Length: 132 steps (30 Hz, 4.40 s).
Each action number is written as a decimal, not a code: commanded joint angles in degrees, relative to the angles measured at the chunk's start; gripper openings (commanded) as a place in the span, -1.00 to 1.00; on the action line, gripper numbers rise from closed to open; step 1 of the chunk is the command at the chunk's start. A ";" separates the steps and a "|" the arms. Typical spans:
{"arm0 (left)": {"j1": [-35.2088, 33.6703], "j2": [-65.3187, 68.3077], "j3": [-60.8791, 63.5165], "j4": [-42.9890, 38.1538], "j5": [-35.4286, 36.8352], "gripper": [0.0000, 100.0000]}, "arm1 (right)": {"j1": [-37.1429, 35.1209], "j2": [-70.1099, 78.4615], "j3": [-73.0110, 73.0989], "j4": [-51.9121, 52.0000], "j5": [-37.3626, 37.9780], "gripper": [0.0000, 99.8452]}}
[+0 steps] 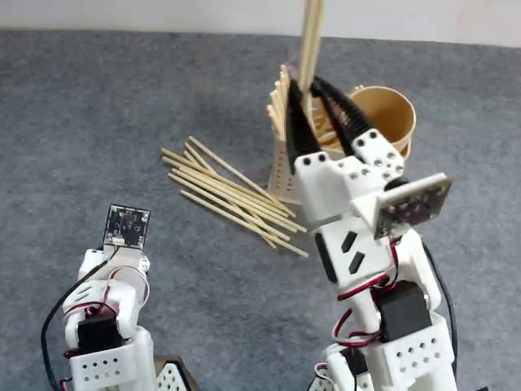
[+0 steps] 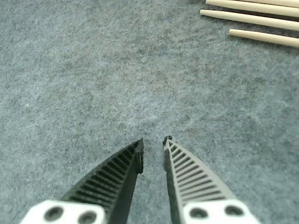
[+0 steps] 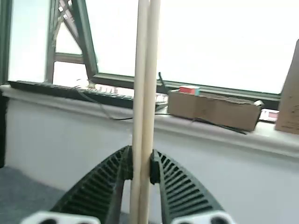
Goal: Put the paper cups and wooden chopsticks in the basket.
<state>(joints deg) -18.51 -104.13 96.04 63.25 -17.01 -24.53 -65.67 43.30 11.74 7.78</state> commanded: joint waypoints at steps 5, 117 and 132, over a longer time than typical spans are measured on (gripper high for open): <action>-0.13 -0.40 1.10 -0.26 -0.35 -0.82 | 3.74 -0.84 12.09 -18.59 -0.26 -0.99; -0.22 -0.40 1.10 -0.26 -0.44 -0.82 | -15.69 70.20 -30.11 39.16 7.56 -0.77; -0.40 -0.40 1.10 -0.26 -0.44 -0.82 | -14.90 82.86 -36.79 39.52 12.84 -0.78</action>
<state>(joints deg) -18.51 -104.13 96.04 63.25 -17.01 -39.82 17.58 9.54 51.03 17.98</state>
